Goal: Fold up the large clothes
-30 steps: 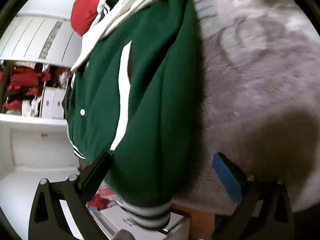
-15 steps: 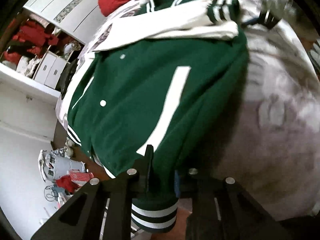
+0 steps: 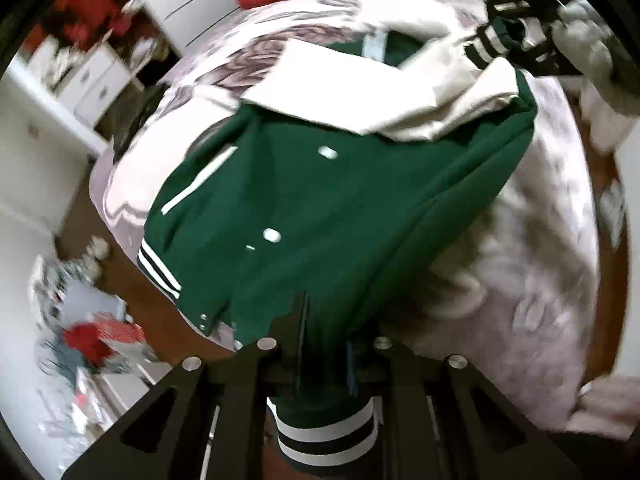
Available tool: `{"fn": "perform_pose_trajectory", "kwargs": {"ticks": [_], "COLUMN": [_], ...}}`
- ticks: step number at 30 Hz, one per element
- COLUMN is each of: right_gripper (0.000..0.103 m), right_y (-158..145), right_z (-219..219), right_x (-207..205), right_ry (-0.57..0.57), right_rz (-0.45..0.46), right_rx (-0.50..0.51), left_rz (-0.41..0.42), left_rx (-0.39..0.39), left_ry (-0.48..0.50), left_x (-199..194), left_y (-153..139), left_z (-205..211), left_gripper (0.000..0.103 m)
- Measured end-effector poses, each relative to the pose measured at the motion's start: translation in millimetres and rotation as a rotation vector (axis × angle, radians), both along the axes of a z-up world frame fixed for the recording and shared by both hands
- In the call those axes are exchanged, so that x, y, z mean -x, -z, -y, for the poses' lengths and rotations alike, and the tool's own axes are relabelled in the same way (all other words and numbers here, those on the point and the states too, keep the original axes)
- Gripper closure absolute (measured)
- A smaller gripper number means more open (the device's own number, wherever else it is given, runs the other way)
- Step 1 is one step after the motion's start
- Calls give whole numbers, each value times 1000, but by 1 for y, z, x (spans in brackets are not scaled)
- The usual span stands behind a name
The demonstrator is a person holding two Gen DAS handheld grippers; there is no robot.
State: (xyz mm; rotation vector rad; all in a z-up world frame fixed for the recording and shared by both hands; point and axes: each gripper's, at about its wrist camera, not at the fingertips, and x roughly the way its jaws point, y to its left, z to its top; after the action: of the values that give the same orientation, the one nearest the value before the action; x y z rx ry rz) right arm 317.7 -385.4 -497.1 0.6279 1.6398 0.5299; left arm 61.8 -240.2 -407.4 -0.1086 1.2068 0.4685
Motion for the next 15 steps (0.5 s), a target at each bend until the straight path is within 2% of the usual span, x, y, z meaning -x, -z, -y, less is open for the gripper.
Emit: {"fn": "perform_pose_trajectory", "kwargs": {"ticks": [3,7,11,12,14,15], "right_gripper": [78,78,78,78,78,77], "right_y": [-54,-93,-83,-70,-44,-25], "right_z": [-66,-171,-289,-324,-368,-394], "right_x": [-10,-19,-35,-37,-40,-42], "right_ry": [-32,-77,-106,-98,-118,-109], "right_rz": [42,82,112,108,95,87], "right_rx": [59,155,296,338,396,437], "left_rz": [53,100,115,108,95,72], "left_rx": [120,231,349,390,458,530], "left_ry": [-75,-163,-247,-260,-275,-280], "left_x": [2,3,-1,-6,-12,-15], "left_y": [-19,-19,18,36,68,94], "left_z": [-72,-178,-286,-315,-354,-375], "left_gripper": [91,91,91,91,91,90]}}
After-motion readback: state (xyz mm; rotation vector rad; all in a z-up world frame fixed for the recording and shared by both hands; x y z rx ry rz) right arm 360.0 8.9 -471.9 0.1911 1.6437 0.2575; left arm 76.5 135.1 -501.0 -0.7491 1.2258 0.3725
